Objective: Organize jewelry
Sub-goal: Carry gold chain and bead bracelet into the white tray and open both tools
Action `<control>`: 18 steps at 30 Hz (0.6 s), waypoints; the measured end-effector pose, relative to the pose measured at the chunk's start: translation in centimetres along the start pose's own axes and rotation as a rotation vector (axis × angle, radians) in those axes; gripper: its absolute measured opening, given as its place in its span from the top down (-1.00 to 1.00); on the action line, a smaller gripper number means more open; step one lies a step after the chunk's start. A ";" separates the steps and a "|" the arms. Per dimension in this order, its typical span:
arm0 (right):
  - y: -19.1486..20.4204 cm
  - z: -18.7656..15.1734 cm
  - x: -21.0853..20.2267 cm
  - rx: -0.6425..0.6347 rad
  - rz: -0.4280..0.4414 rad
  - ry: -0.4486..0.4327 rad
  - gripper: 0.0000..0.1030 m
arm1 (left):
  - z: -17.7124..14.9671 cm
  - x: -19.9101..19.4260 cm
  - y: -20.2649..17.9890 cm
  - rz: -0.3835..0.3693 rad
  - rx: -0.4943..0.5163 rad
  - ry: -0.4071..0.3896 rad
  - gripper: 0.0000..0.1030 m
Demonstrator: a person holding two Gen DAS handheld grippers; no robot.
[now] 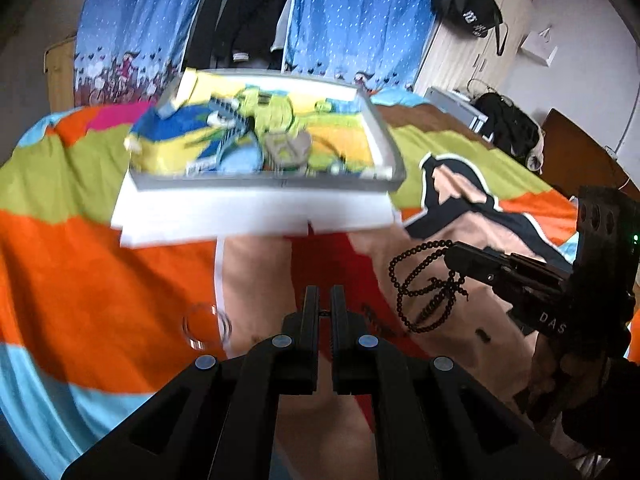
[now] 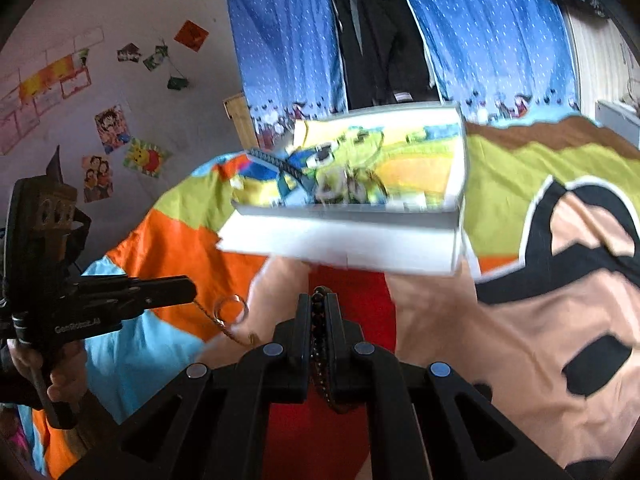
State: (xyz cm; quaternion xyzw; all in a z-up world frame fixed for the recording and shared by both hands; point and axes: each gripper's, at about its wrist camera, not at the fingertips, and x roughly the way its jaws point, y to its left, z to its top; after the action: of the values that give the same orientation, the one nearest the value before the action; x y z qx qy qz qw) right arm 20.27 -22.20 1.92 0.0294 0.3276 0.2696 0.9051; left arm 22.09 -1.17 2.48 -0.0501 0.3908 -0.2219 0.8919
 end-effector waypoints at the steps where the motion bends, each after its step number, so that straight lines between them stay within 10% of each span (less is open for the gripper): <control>1: 0.2 0.6 -0.1 -0.011 0.003 -0.013 0.88 | 0.6 -0.2 0.1 -0.003 0.007 -0.008 0.95; 18: -3.2 12.4 2.2 -0.085 -0.070 -0.201 0.88 | 15.7 1.9 -0.3 0.004 0.049 -0.257 0.95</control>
State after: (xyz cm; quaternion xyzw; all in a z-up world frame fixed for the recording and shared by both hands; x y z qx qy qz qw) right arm 30.74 -22.30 9.63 0.0066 0.2245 0.2472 0.9426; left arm 34.41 -3.59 12.11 -0.0557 0.2677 -0.2214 0.9361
